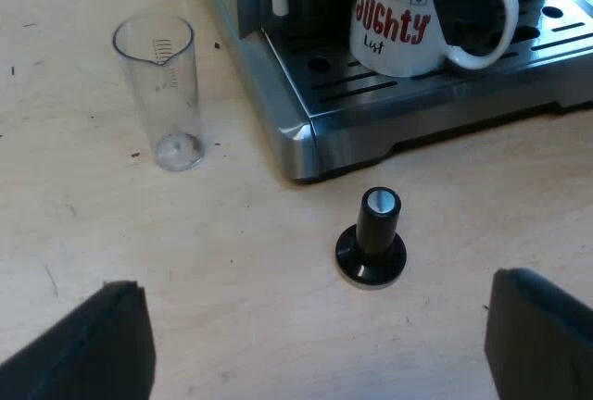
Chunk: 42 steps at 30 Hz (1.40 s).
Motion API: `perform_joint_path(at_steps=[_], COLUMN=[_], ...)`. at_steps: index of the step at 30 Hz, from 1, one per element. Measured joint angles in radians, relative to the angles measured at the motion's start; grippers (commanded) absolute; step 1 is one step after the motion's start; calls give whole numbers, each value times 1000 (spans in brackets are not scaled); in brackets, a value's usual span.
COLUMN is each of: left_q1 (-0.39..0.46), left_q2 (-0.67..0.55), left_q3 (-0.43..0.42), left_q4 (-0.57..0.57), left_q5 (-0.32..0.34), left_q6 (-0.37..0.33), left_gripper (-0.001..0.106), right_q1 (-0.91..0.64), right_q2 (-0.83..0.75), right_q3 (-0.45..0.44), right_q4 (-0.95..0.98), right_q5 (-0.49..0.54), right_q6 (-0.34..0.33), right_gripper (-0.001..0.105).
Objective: Remove mug from coffee machine
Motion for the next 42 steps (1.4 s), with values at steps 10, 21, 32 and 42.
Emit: perform_joint_path(at_steps=[10, 21, 32, 42], left_q1=[-111, -217, -251, -251], left_q2=[106, 202, 330, 330], left_q3=[-39, -39, -39, -39], left_q4=[-84, -234, -360, -360], left_q5=[43, 65, 67, 67], left_q6=[-53, -60, -60, -60], left_gripper=[79, 79, 79, 79], right_q1=[27, 254, 511, 595], right_q2=[171, 311, 532, 773], right_q3=[-105, -121, -121, -121], right_q4=[-113, -254, -458, -612], right_q5=[-168, -193, -93, -79], right_q6=[-83, -86, -86, -72], right_gripper=[60, 60, 60, 60])
